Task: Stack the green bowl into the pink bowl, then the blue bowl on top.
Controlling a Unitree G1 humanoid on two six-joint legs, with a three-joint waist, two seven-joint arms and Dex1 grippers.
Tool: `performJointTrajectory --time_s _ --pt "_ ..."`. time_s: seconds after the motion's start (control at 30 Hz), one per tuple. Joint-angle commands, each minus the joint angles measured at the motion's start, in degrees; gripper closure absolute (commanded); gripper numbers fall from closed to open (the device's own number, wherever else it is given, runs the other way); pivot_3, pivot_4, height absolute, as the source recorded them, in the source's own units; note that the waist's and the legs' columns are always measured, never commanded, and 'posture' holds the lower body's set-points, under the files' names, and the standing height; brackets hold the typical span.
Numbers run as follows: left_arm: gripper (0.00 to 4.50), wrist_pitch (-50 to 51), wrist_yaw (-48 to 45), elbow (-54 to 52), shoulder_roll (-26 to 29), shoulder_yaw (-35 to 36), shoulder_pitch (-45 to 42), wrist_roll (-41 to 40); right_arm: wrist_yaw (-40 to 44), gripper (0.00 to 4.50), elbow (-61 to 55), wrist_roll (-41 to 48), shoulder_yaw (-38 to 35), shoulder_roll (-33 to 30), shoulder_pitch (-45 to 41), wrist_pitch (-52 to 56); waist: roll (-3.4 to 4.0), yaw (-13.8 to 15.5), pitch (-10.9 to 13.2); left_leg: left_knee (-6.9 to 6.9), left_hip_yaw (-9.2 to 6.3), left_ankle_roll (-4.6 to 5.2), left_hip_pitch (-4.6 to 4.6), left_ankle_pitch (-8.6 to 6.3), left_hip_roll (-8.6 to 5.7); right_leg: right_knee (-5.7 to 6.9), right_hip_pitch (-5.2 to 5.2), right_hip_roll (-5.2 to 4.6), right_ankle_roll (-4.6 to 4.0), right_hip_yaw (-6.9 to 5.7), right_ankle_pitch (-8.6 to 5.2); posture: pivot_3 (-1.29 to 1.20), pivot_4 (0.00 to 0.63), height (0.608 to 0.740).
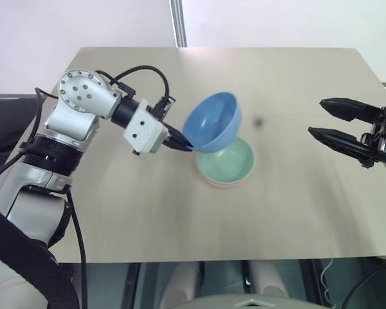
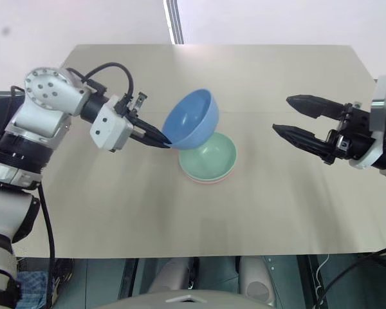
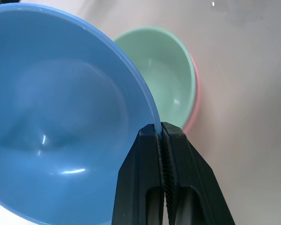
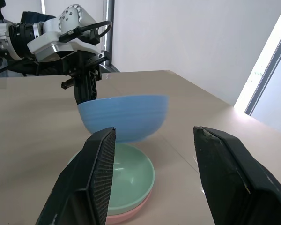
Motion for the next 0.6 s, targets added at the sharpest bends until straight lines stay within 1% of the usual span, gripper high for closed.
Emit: performJointTrajectory --time_s 0.03,0.3,0.33,0.37,0.47,0.57,0.6 --pt "4.42 -1.4 -0.2 -1.7 -0.5 1.1 0.6 -1.6 -0.3 1.55 -1.4 0.5 -1.8 -0.6 -0.1 -1.0 0.0 0.0 0.0 0.0 0.02 0.0 0.0 0.0 0.0 0.0 0.0 0.0 0.0 0.0 0.0 0.0 0.15 0.74" --pt "4.42 -1.9 -0.2 -3.4 0.3 -0.3 1.9 -3.6 -0.6 1.55 -1.6 0.7 -2.0 -0.7 0.0 -0.9 0.01 0.0 0.0 0.0 0.02 0.0 0.01 0.0 0.02 0.0 -0.01 0.01 0.0 0.03 0.0 0.0 0.15 0.74" --pt "3.84 -2.1 -0.2 -3.1 0.4 -0.4 1.8 -3.6 -0.6 1.55 -1.6 0.7 -2.0 -0.7 0.0 -0.8 0.01 0.0 0.0 0.0 0.02 0.0 0.01 0.0 0.01 0.0 0.0 0.01 0.0 0.03 0.0 0.0 0.15 0.74" --pt "3.59 -2.4 -0.2 -3.0 0.3 -0.6 1.7 -4.2 -0.6 1.55 -1.6 0.7 -2.0 -0.7 0.0 -0.8 0.01 0.0 0.0 0.0 0.02 0.0 0.01 0.0 0.01 0.0 -0.01 0.01 0.0 0.03 0.0 0.0 0.15 0.74" --pt "2.38 -3.4 -0.2 -1.7 -1.2 0.3 1.4 -4.1 -0.5 1.55 -1.4 0.6 -1.8 -0.8 -0.1 -0.9 0.01 0.0 0.0 0.0 0.02 0.0 0.01 0.0 0.01 0.0 0.0 0.01 0.0 0.03 0.0 0.0 0.15 0.74" --pt "2.38 -1.8 -0.2 -0.3 -2.6 2.3 1.1 -3.5 -0.4 1.55 -1.3 0.7 -1.7 -0.9 -0.3 -0.8 0.01 0.0 0.0 0.0 0.03 0.0 0.01 0.0 0.01 0.0 0.0 0.01 0.0 0.03 0.0 0.0 0.15 0.74" --pt "2.38 0.3 -0.2 0.0 -3.2 3.9 1.1 -3.8 -0.3 1.55 -1.3 0.7 -1.7 -0.9 -0.2 -0.7 0.01 0.0 0.0 0.0 0.04 0.0 0.01 0.0 0.01 0.0 0.0 0.01 0.0 0.02 0.0 0.0 0.15 0.74"
